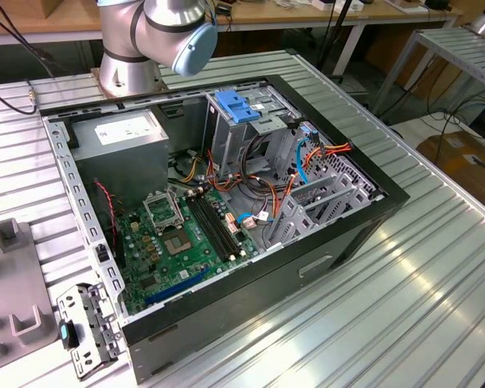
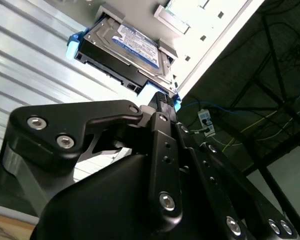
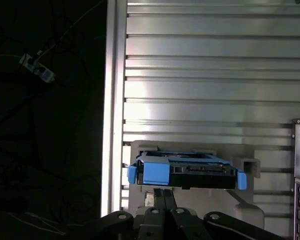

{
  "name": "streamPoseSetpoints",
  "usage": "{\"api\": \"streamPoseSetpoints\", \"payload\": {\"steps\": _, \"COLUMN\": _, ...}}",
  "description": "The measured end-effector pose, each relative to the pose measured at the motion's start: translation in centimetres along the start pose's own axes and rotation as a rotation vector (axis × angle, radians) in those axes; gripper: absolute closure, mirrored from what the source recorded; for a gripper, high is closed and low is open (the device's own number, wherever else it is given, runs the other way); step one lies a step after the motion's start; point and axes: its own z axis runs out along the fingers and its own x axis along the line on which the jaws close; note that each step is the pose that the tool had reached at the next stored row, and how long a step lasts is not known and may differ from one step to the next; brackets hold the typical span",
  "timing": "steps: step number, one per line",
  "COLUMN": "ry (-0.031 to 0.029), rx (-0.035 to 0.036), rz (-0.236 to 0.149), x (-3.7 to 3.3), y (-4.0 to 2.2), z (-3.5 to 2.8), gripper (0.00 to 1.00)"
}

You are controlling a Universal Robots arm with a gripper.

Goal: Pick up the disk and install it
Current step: 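Pick up the disk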

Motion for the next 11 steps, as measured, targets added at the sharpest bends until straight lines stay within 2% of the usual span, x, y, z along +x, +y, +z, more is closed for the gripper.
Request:
{"api": "streamPoseSetpoints", "payload": {"steps": 3, "ry": 0.0004, "rx": 0.0008, "rz": -0.022, "x": 0.00, "y": 0.00, "z": 0.00, "gripper": 0.89}}
{"api": "streamPoseSetpoints", "payload": {"steps": 11, "ry": 0.0005, "rx": 0.0009, "rz": -0.024, "x": 0.00, "y": 0.00, "z": 0.00, "gripper": 0.89}}
